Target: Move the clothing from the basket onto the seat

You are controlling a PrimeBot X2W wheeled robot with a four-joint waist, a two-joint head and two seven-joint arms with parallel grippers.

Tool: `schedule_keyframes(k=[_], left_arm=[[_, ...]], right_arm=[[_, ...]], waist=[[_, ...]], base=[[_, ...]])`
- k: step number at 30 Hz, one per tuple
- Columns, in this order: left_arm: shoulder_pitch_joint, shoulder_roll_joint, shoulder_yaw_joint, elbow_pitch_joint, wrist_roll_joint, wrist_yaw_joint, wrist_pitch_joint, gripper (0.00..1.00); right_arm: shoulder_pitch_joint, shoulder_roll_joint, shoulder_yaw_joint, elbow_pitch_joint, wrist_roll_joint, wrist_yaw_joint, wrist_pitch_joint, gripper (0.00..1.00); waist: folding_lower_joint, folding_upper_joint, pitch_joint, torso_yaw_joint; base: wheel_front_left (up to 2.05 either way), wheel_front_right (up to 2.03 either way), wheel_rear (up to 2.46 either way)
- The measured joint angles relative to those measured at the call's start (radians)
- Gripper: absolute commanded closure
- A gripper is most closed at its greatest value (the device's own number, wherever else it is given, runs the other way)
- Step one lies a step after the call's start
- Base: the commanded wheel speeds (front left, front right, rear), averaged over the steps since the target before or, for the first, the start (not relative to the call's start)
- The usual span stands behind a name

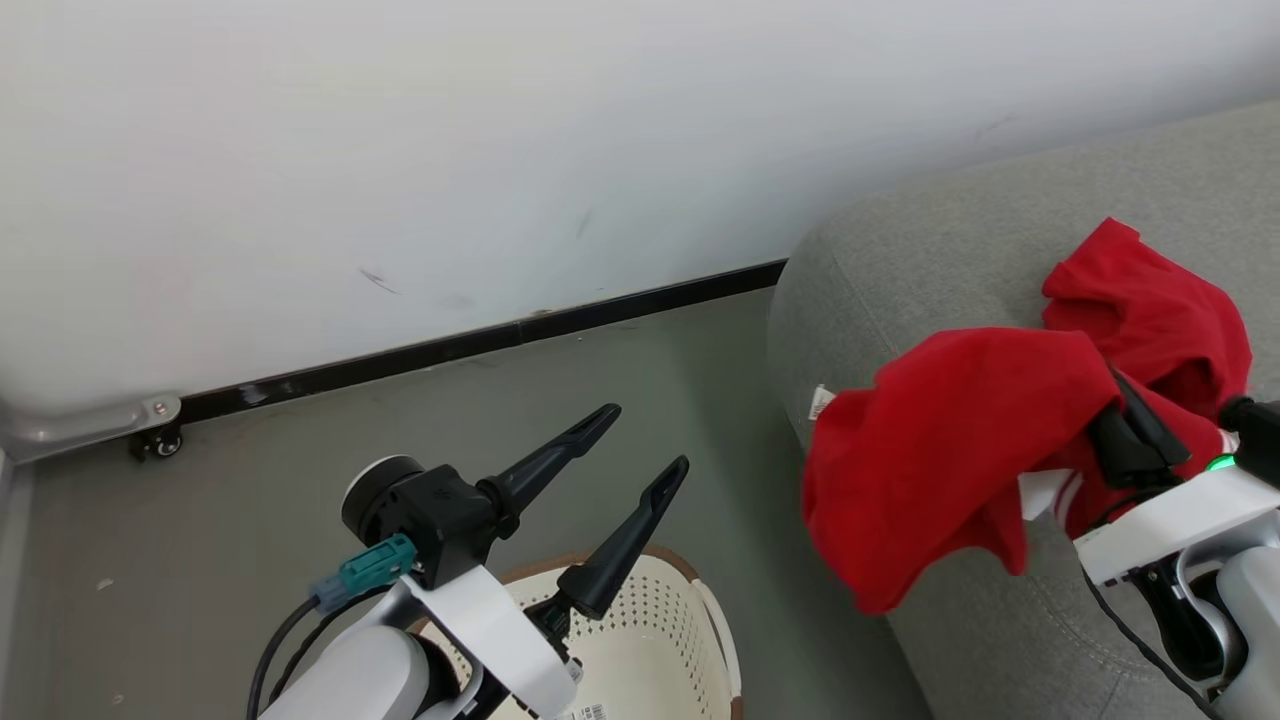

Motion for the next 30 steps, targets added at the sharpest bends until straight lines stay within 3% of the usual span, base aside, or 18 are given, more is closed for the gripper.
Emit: schedule_keyframes(k=[30], left_arm=[[0.000, 0.018, -0.040, -0.002, -0.009, -0.003, -0.001, 0.00]], right_arm=[[0.091, 0.040, -0.109, -0.072, -0.060, 0.000, 0.002, 1.00]], waist=[[0.0000, 0.0000, 0.046, -0.116]], base=[[0.00, 0.00, 0.00]])
